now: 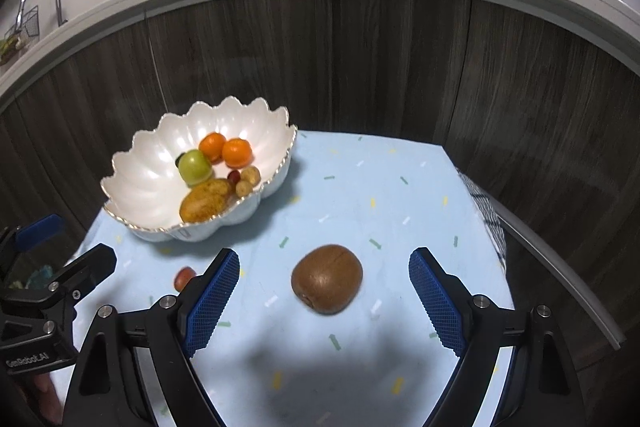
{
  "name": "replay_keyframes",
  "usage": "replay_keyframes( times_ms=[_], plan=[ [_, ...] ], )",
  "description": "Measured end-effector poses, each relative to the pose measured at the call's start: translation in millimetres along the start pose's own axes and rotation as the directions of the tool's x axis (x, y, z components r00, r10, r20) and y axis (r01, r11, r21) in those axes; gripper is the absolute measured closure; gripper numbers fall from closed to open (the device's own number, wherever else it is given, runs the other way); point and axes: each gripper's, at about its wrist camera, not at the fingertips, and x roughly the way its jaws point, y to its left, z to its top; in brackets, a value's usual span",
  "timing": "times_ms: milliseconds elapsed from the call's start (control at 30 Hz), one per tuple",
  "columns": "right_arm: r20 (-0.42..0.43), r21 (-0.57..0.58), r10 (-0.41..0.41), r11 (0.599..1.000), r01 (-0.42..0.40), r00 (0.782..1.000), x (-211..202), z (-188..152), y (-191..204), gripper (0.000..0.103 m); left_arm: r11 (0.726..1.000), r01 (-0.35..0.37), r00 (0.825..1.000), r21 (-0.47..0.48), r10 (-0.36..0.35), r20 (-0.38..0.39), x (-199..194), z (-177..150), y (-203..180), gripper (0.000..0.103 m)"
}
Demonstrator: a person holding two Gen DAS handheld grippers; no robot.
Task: Organize fruits
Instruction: 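Grasp the red date with the left gripper while the right gripper grasps the brown kiwi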
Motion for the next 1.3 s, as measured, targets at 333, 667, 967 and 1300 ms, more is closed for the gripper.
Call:
replay_keyframes(
  times_ms=[333, 667, 967, 1300],
  plan=[
    [-0.014, 0.016, -0.015, 1.000, 0.015, 1.000, 20.7, -9.5, -6.1, 0.016, 1.000, -0.006, 0.999, -0.003, 0.006, -0.037, 25.2, -17.6, -3.6, 0.009],
    [-0.040, 0.020, -0.016, 1.000, 0.017, 0.999, 47.0, -18.7, -9.9, 0.016, 1.000, 0.007, 0.996, 0.008, -0.006, -0.088, 54.0, -27.8, -8.0, 0.022],
    [-0.059, 0.006, -0.027, 1.000, 0.027, 0.998, 68.1, -19.9, -5.3, 0.016, 1.000, 0.023, 0.992, -0.011, -0.024, -0.126, 77.3, -31.3, -2.6, 0.033],
    [-0.075, 0.012, -0.016, 1.000, 0.017, 0.997, 79.2, -23.1, -3.6, 0.016, 0.999, 0.040, 0.986, 0.006, -0.039, -0.161, 90.0, -38.5, -7.3, 0.049]
  ],
)
